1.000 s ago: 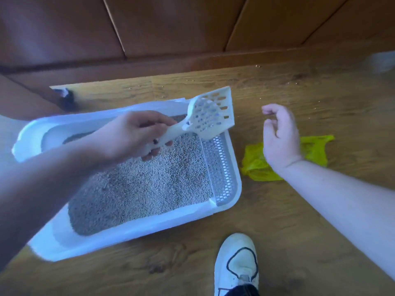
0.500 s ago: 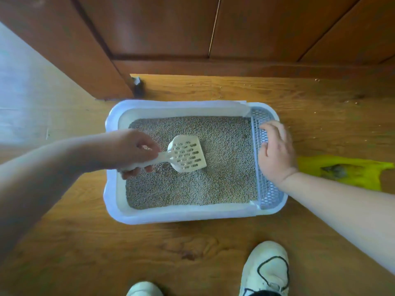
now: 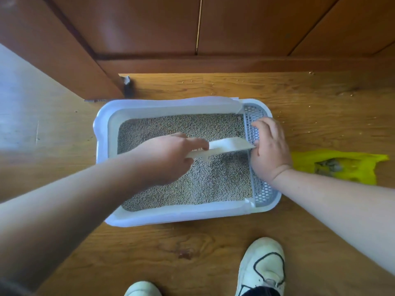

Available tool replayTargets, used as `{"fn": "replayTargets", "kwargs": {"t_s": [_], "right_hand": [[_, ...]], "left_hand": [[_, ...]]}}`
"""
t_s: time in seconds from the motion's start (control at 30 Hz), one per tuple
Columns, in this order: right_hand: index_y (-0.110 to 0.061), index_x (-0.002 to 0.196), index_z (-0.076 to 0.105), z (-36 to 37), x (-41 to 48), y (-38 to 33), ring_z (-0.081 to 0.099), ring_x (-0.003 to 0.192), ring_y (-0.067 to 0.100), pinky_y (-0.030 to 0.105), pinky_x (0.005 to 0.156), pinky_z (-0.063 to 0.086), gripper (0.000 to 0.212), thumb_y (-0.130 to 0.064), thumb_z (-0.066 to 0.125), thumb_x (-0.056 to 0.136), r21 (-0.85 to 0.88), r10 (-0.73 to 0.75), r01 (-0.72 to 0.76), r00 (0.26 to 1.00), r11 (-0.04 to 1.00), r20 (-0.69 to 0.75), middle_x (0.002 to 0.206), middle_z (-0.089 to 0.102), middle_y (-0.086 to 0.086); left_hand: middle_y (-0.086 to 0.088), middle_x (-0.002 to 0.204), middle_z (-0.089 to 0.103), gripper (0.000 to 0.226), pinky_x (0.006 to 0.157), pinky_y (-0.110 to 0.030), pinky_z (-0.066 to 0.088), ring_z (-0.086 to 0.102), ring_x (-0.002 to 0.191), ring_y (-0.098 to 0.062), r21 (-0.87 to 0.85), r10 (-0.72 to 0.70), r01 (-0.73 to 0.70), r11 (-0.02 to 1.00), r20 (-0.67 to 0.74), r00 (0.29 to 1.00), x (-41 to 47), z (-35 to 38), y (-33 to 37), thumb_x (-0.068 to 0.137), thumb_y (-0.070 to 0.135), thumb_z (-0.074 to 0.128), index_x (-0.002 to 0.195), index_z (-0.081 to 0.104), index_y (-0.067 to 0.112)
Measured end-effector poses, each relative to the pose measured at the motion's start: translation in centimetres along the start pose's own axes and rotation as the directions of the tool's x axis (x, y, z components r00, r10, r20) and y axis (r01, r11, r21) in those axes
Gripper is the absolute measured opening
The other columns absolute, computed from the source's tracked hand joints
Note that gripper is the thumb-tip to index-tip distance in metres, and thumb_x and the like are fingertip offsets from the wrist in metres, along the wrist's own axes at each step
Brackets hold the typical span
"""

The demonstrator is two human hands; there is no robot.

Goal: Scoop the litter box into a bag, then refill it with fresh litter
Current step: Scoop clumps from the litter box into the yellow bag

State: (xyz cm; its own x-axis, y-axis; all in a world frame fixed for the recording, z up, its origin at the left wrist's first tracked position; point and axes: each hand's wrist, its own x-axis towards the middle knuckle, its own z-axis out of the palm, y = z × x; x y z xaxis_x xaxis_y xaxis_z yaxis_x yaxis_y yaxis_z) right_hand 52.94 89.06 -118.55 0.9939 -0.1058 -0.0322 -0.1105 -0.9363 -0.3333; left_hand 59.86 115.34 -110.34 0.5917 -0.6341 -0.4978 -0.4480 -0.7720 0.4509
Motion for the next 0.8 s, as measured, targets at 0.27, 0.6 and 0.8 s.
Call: {"fn": "replayTargets", "kwargs": {"t_s": [0.27, 0.6, 0.8], "right_hand": [[-0.005, 0.130, 0.051, 0.1, -0.1, -0.1, 0.038, 0.133, 0.026, 0.037, 0.120, 0.026, 0.050, 0.001, 0.038, 0.082, -0.003, 0.008, -0.008, 1.000, 1.000, -0.027, 0.136, 0.044, 0.010], [-0.005, 0.129, 0.051, 0.0, 0.0, 0.0, 0.038, 0.132, 0.026, 0.033, 0.119, 0.025, 0.049, -0.004, 0.036, 0.082, -0.014, -0.011, 0.010, 1.000, 1.000, -0.028, 0.134, 0.045, 0.011], [-0.005, 0.126, 0.052, -0.1, -0.1, 0.0, 0.039, 0.129, 0.025, 0.032, 0.118, 0.026, 0.046, -0.001, 0.040, 0.082, -0.002, -0.031, 0.030, 0.999, 1.000, -0.031, 0.131, 0.046, 0.010]], "left_hand": [[0.006, 0.102, 0.051, 0.052, 0.050, -0.027, 0.034, 0.062, 0.078, -0.021, 0.299, 0.083, -0.002, 0.954, -0.256, 0.963, 0.9, -0.3, -4.5, 0.090, 0.020, 0.058, 0.123, 0.056, 0.060], [0.006, 0.117, 0.056, 0.034, 0.069, -0.030, 0.049, 0.062, 0.083, -0.016, 0.015, -0.070, 0.072, 0.997, -0.139, 0.988, 1.9, 1.0, -2.0, 0.100, 0.034, 0.045, 0.132, 0.050, 0.043], [0.001, 0.056, 0.069, 0.021, 0.036, -0.014, 0.039, 0.061, 0.040, -0.009, -0.176, -0.316, 0.313, 0.933, 0.012, 0.949, 1.5, -2.3, -1.9, 0.102, 0.032, 0.041, 0.103, 0.060, 0.039]]}}
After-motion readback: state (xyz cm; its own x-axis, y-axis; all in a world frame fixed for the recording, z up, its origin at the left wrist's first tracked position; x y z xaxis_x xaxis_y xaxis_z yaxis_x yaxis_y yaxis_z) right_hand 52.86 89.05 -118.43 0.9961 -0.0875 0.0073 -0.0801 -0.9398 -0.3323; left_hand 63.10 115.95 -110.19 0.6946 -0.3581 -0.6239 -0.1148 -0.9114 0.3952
